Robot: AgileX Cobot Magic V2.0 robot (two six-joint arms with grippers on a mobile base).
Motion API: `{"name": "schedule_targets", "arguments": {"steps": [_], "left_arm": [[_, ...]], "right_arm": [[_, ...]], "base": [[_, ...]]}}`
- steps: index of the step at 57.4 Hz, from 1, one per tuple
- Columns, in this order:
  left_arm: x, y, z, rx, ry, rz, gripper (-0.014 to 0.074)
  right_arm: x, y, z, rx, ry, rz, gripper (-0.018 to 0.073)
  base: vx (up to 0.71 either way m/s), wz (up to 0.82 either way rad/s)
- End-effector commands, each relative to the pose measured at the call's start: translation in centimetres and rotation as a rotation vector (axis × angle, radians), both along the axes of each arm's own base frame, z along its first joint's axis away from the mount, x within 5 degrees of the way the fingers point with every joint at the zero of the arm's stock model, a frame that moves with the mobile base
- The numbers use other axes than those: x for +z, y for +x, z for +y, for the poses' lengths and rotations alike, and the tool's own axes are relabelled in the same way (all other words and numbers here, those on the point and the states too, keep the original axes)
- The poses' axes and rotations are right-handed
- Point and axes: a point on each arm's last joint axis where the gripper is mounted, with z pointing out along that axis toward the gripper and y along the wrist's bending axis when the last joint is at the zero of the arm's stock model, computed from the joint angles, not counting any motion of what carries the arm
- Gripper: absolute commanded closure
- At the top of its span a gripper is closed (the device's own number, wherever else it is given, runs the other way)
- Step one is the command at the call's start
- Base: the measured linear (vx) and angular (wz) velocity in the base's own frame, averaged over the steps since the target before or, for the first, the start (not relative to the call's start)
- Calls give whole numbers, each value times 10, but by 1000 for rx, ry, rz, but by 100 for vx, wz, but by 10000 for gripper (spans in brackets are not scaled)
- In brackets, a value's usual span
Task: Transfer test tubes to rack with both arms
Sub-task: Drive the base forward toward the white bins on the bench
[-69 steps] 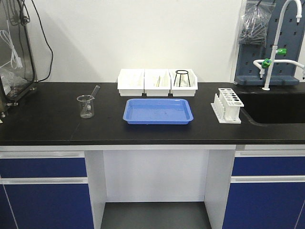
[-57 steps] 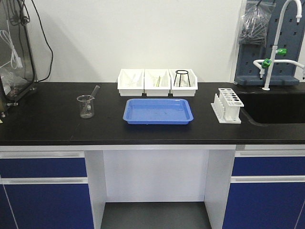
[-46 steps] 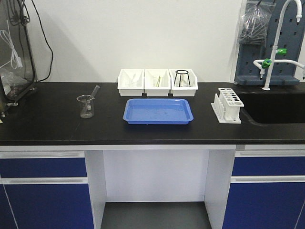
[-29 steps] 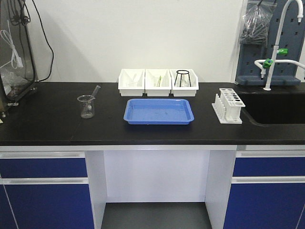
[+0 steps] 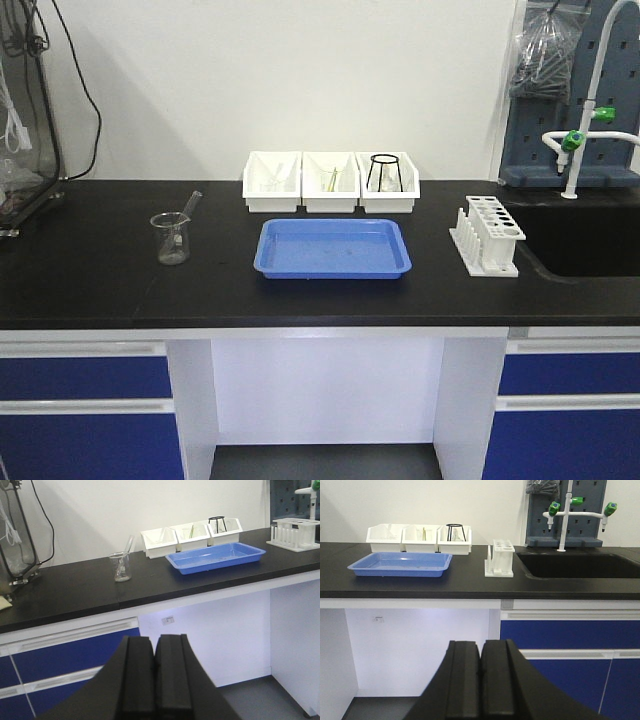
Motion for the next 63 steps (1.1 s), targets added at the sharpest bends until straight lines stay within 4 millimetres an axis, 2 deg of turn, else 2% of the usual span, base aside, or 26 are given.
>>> {"name": "schedule_targets", "arguments": {"steps": [1,63], "left_arm": [[-1,0,1,16,-22,-67,617],[-1,0,1,15,-22,-66,617]], "right_arm": [[4,0,0,1,-4,-74,566],[4,0,0,1,-4,-74,566]], "base": [[29,-3],[39,-1]]}}
